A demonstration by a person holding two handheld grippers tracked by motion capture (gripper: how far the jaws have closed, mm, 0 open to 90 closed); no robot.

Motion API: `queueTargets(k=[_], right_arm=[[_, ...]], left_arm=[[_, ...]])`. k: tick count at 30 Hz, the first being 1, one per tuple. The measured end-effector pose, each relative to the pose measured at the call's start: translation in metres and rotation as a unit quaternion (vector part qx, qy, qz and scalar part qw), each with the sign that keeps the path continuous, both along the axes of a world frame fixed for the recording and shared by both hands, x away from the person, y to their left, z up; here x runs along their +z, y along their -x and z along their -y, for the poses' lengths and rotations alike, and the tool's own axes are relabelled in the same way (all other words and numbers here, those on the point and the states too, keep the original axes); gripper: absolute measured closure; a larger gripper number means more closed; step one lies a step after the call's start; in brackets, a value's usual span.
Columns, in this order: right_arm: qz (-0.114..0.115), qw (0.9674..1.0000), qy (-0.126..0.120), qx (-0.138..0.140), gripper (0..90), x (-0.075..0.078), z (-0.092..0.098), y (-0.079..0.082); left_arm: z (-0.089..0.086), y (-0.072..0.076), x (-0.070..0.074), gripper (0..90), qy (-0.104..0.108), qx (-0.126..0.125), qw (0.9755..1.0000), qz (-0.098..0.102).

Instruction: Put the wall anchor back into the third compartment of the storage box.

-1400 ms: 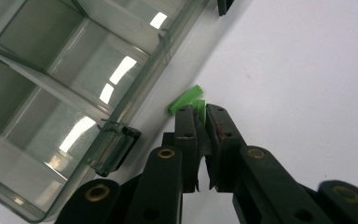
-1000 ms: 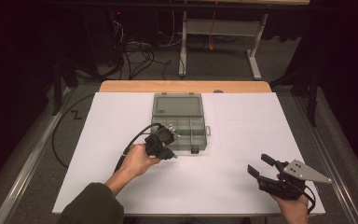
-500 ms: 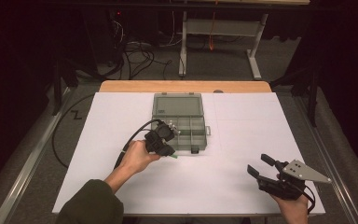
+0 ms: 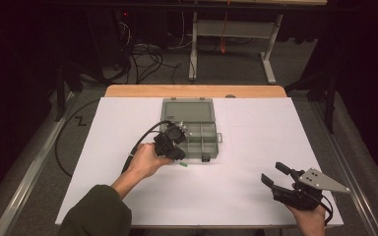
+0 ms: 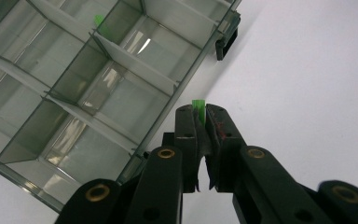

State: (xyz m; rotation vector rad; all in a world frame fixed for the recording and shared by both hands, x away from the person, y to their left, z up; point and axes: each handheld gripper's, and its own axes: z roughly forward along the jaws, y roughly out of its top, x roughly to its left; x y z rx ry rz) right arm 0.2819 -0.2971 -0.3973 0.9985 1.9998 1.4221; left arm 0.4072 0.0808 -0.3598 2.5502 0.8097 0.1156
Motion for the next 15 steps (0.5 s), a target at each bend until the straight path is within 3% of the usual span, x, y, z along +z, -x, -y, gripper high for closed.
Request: queueTargets(k=[15], right_arm=[[0.002, 1.0, 0.0, 0.001, 33.9, 0.0006, -0.0003, 0.0005]], left_arm=[[0.0016, -0.0089, 0.0102, 83.4, 0.015, 0.009, 0.9998, 0.003]])
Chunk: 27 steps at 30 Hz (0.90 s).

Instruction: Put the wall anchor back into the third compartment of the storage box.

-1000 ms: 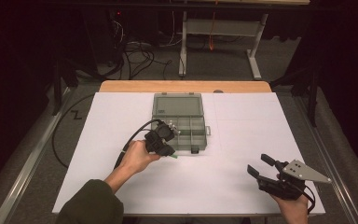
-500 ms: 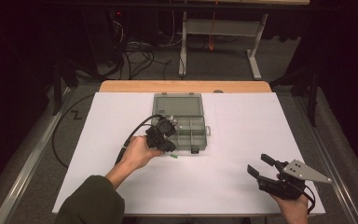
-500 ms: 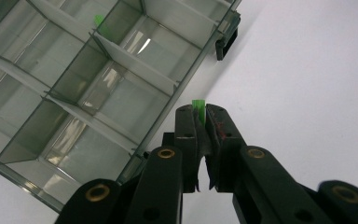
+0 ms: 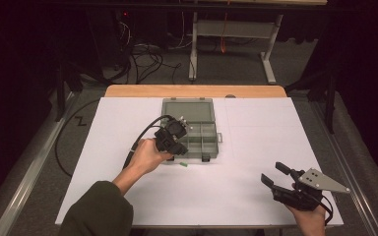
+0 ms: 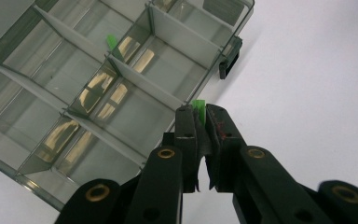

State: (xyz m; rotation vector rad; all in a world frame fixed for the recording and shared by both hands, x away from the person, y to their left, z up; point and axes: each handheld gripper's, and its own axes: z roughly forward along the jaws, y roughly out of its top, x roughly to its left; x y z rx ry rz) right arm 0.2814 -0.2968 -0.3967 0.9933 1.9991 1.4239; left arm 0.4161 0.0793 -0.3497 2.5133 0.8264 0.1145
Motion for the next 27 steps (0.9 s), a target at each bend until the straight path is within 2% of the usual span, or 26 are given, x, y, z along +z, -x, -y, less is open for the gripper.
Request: queueTargets(k=[6, 11, 27], right_arm=[[0.0, 1.0, 0.0, 0.0, 33.9, 0.0, 0.0, 0.0], [-0.001, 1.0, 0.001, 0.0, 33.9, 0.0, 0.0, 0.0], [0.0, 1.0, 0.001, 0.001, 33.9, 0.0, 0.0, 0.0]], left_arm=[[0.001, -0.004, 0.002, 83.4, 0.003, 0.004, 1.0, -0.001], [0.004, -0.008, 0.001, 83.4, -0.011, 0.004, 0.9999, -0.004], [0.011, -0.021, 0.008, 83.4, -0.014, 0.013, 0.9998, -0.004]])
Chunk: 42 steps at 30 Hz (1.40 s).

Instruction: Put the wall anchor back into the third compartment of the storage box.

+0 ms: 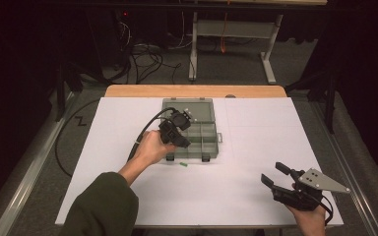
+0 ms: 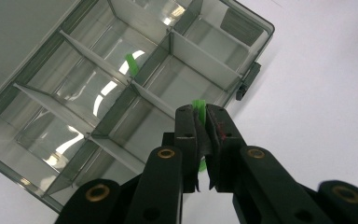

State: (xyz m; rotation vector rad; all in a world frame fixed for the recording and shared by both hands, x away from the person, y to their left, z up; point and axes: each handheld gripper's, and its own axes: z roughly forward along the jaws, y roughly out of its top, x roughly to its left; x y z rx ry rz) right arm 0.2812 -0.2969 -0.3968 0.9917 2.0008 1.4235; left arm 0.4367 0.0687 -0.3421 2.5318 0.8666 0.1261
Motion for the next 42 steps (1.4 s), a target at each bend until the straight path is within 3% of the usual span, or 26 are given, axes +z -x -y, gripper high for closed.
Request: queueTargets(k=[18, 30, 42], right_arm=[[0.0, 1.0, 0.0, 0.0, 33.9, 0.0, 0.0, 0.0], [-0.001, 1.0, -0.001, -0.001, 34.0, 0.0, 0.001, 0.0], [-0.002, 1.0, -0.001, 0.001, 33.9, 0.0, 0.0, 0.0]], left_arm=[[0.008, -0.013, 0.008, 83.4, 0.006, 0.011, 0.9999, 0.004], [0.016, -0.021, 0.01, 83.4, -0.01, 0.012, 0.9998, 0.008], [0.018, -0.031, 0.006, 83.3, -0.009, 0.03, 0.9995, 0.009]])
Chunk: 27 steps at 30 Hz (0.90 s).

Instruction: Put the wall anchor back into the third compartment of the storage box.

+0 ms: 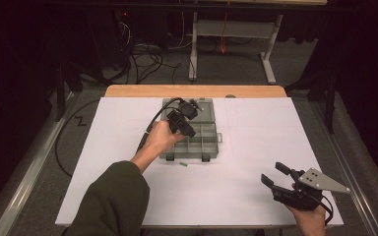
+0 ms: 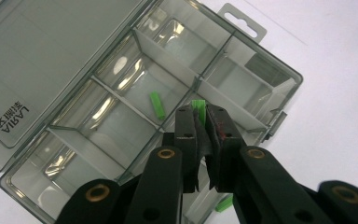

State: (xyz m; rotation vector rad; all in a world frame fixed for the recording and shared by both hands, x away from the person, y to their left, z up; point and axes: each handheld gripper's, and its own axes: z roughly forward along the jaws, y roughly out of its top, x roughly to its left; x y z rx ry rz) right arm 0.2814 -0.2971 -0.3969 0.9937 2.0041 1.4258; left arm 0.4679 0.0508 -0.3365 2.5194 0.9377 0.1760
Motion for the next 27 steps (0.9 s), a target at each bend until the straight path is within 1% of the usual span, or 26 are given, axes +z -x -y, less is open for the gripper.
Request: queueTargets(k=[3, 8, 9, 12, 13, 16, 17, 22, 27], right_arm=[[0.001, 1.0, -0.001, -0.001, 34.0, 0.0, 0.0, 0.0], [0.0, 1.0, -0.002, -0.001, 33.9, 0.0, 0.0, 0.0], [0.0, 1.0, -0.001, -0.001, 33.9, 0.0, 0.001, 0.0], [0.0, 1.0, -0.002, 0.0, 33.9, 0.0, 0.001, 0.0], [0.0, 1.0, -0.003, 0.0, 33.9, 0.0, 0.001, 0.0], [0.0, 1.0, -0.002, 0.0, 33.9, 0.0, 0.001, 0.0], [-0.001, 1.0, -0.003, -0.001, 34.0, 0.0, 0.002, 0.0], [0.002, 1.0, -0.005, -0.002, 34.0, 0.001, 0.003, 0.001], [0.003, 1.0, -0.005, -0.001, 34.0, 0.001, 0.004, 0.001]], left_arm=[[-0.003, -0.002, 0.0, 83.3, -0.003, 0.001, 1.0, 0.0], [-0.002, -0.004, -0.002, 83.3, 0.001, 0.007, 1.0, 0.0], [-0.002, -0.005, -0.003, 83.3, -0.001, 0.007, 1.0, -0.001], [0.001, -0.007, -0.006, 83.3, -0.003, 0.005, 1.0, -0.006], [0.001, -0.008, -0.007, 83.3, 0.0, 0.005, 1.0, -0.006], [0.005, -0.01, -0.007, 83.3, -0.01, 0.002, 0.9999, -0.006], [0.006, -0.01, -0.006, 83.3, -0.009, 0.001, 0.9999, -0.007], [0.015, -0.012, -0.007, 83.3, -0.018, -0.007, 0.9998, -0.005], [0.017, -0.015, -0.011, 83.2, -0.017, -0.003, 0.9998, -0.009]])
